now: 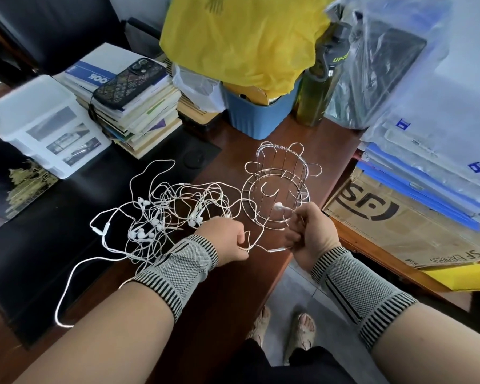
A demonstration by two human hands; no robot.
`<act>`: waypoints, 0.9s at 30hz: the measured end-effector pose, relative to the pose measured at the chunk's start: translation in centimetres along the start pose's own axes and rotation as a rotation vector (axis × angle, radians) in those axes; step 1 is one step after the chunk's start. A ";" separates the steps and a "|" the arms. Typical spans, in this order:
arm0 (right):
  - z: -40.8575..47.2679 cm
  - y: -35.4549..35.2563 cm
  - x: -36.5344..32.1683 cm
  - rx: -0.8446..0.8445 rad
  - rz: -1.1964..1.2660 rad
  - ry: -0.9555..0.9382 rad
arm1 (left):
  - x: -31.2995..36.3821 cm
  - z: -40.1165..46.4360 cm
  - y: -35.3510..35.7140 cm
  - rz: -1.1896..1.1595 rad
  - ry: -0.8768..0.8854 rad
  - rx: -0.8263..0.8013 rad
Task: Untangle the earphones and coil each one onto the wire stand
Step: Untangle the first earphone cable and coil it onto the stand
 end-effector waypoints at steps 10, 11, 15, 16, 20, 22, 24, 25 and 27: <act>1.5 -2.7 -0.2 0.325 -0.707 -0.114 | -0.8 0.1 0.7 -0.113 0.012 0.091; 1.6 -2.8 -0.1 0.319 -0.884 -0.116 | -0.8 0.0 0.5 -0.167 0.013 0.109; 1.2 -2.4 0.8 0.100 -1.186 -0.041 | -0.8 -0.2 -0.4 -0.282 0.007 0.209; 1.1 -2.3 1.0 0.050 -1.183 -0.023 | -0.8 -0.2 -0.5 -0.292 -0.004 0.229; 0.9 -1.7 1.5 -0.032 -1.132 -0.021 | -0.6 0.0 -0.2 -0.314 -0.075 0.293; 0.7 -1.5 1.5 -0.055 -1.101 -0.017 | -0.5 0.1 0.1 -0.319 -0.111 0.322; 0.4 -1.3 1.4 -0.068 -1.108 -0.037 | -0.5 0.3 0.4 -0.332 -0.148 0.351; 0.3 -1.2 1.4 -0.067 -1.113 -0.053 | -0.6 0.3 0.6 -0.356 -0.171 0.367; 0.2 -1.1 1.3 -0.059 -1.121 -0.086 | -0.6 0.4 0.7 -0.410 -0.213 0.397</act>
Point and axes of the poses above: each hand's wrist, its own z-axis towards the middle knuckle, its own y-axis out of the palm, x = y × z, the point moved 2 cm from there along z, towards the middle knuckle, and after that the axes turned 9 degrees about y, right-handed, at the moved point
